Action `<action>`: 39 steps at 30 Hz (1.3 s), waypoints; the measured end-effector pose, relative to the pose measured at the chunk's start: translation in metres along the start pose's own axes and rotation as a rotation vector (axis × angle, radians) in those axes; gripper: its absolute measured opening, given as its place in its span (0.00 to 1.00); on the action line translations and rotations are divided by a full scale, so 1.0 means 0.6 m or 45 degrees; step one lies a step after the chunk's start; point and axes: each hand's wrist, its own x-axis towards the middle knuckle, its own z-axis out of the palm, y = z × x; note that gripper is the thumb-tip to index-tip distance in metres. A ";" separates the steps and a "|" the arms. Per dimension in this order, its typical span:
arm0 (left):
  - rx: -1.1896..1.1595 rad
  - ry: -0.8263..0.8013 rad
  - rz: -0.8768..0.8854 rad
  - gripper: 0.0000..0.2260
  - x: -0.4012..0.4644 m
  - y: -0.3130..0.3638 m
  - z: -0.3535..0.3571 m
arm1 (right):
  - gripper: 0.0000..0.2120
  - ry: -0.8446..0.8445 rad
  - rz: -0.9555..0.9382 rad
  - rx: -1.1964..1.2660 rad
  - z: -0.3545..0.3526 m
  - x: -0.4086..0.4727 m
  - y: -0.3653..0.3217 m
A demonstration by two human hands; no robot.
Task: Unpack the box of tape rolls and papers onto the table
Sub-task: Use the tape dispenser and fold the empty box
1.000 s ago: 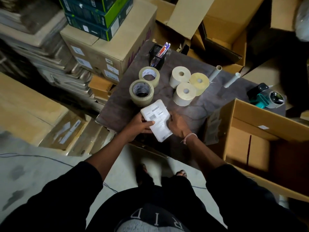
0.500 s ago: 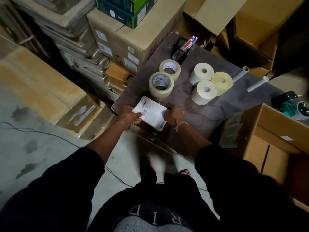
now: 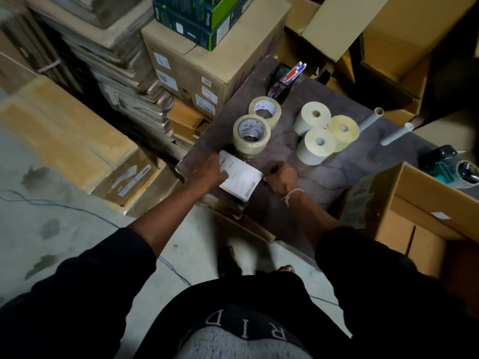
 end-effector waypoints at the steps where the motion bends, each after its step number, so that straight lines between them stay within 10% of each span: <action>1: -0.107 -0.066 0.075 0.15 -0.002 0.013 -0.004 | 0.11 -0.005 0.006 0.001 -0.015 -0.002 -0.003; 5: -0.523 -0.444 0.332 0.13 -0.015 0.089 -0.013 | 0.10 0.047 -0.017 0.092 -0.090 0.004 -0.001; 13: -0.567 -0.570 0.563 0.10 -0.002 0.266 0.013 | 0.11 0.271 -0.003 0.699 -0.292 -0.056 0.045; 23: -0.556 -0.181 0.872 0.02 -0.032 0.498 0.086 | 0.09 0.552 -0.033 0.906 -0.476 -0.137 0.216; 39: -0.135 -0.381 1.155 0.05 -0.051 0.793 0.217 | 0.11 0.683 0.317 0.448 -0.699 -0.076 0.516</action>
